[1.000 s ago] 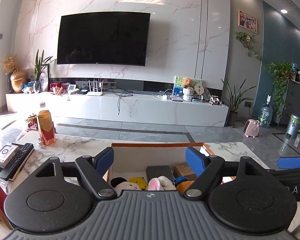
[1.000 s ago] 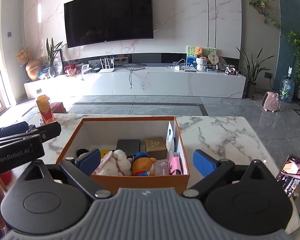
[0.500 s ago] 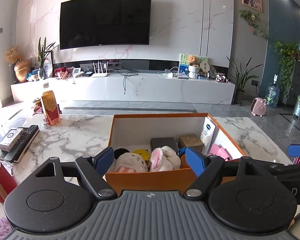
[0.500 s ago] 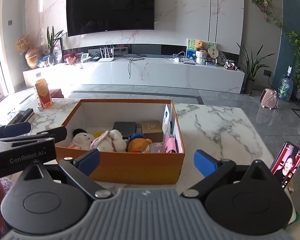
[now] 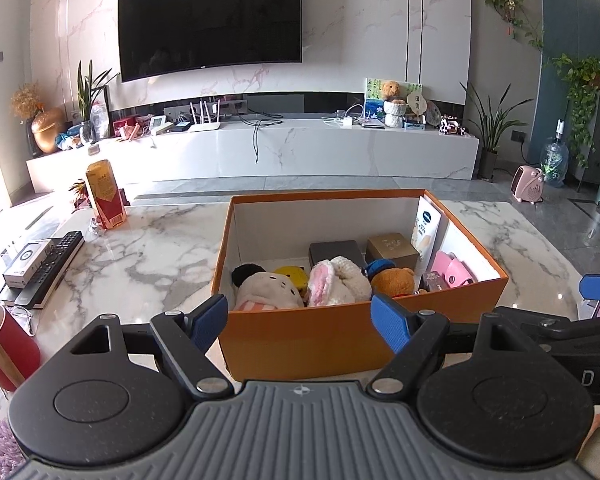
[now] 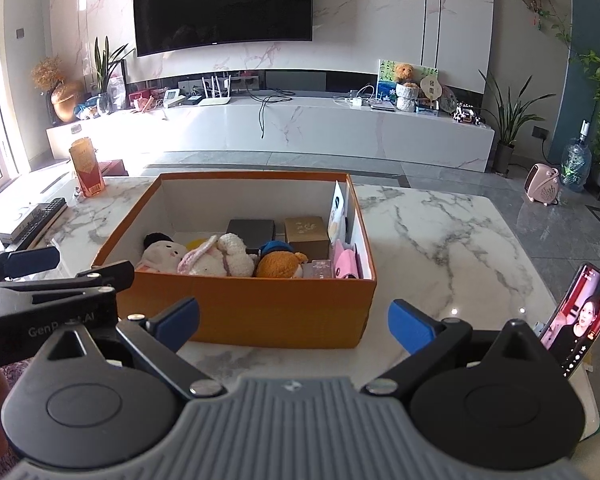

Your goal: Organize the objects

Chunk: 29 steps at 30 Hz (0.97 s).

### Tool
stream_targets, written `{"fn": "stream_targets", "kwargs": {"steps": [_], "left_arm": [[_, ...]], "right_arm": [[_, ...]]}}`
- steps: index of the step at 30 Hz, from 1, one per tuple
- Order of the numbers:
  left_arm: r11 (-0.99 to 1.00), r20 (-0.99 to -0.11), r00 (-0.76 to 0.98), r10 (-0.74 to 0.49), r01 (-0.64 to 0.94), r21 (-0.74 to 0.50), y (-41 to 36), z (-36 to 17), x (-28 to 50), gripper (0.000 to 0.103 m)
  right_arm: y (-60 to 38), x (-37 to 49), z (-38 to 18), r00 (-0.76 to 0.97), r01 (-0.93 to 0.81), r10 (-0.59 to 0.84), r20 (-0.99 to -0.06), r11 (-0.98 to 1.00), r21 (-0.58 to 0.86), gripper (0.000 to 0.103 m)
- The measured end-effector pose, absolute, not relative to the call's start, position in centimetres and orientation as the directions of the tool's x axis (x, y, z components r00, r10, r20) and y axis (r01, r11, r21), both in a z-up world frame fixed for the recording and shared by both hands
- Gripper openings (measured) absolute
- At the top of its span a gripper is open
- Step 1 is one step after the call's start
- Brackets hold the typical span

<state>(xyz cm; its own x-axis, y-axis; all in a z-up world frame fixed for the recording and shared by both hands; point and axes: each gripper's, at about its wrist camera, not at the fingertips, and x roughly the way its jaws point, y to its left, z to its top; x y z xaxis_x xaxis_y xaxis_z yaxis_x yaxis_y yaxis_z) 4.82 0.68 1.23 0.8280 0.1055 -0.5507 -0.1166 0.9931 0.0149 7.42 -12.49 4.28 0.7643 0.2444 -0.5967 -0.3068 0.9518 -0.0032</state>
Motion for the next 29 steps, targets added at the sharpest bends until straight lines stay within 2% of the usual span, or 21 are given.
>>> {"fn": "stream_targets", "kwargs": {"steps": [29], "left_arm": [[0.996,-0.554,0.827,0.094,-0.083,0.045,0.32,1.21,4.95,0.093]], "right_arm": [[-12.52,7.71,3.69,0.754,-0.304,0.231,-0.614,0.953,-0.014,0.101]]}}
